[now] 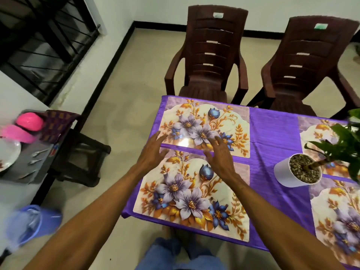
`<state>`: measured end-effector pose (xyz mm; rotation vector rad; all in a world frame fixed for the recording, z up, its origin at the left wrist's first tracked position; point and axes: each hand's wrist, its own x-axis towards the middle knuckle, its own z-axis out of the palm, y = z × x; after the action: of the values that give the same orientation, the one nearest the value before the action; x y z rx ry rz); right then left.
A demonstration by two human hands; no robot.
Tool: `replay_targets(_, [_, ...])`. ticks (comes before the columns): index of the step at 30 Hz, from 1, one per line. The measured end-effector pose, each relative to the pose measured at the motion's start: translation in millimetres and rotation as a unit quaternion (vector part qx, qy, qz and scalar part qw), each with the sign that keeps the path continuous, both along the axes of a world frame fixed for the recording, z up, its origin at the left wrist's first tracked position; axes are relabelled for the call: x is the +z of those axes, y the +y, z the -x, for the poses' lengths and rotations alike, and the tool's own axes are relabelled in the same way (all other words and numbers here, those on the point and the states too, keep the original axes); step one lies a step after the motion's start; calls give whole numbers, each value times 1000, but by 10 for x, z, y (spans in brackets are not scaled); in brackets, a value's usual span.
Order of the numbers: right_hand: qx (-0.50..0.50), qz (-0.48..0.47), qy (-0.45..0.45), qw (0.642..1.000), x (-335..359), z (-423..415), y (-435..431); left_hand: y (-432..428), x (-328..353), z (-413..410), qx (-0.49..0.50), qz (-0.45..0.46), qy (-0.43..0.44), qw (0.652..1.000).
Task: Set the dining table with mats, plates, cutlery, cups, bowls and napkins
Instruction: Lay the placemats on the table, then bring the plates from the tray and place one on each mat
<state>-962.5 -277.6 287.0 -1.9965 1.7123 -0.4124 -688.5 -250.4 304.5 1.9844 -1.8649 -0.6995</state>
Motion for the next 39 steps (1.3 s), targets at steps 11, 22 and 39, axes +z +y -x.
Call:
replay_targets(11, [97, -3, 3, 995, 29, -1605, 331, 710, -71, -1425, 82, -13, -2, 997])
replay_targets(22, [214, -32, -12, 976, 107, -4366, 618, 1583, -90, -3804, 224, -7, 39, 974])
replay_targets(39, [402, -80, -16, 912, -131, -7316, 265, 2164, -128, -5956, 470, -38, 72, 879])
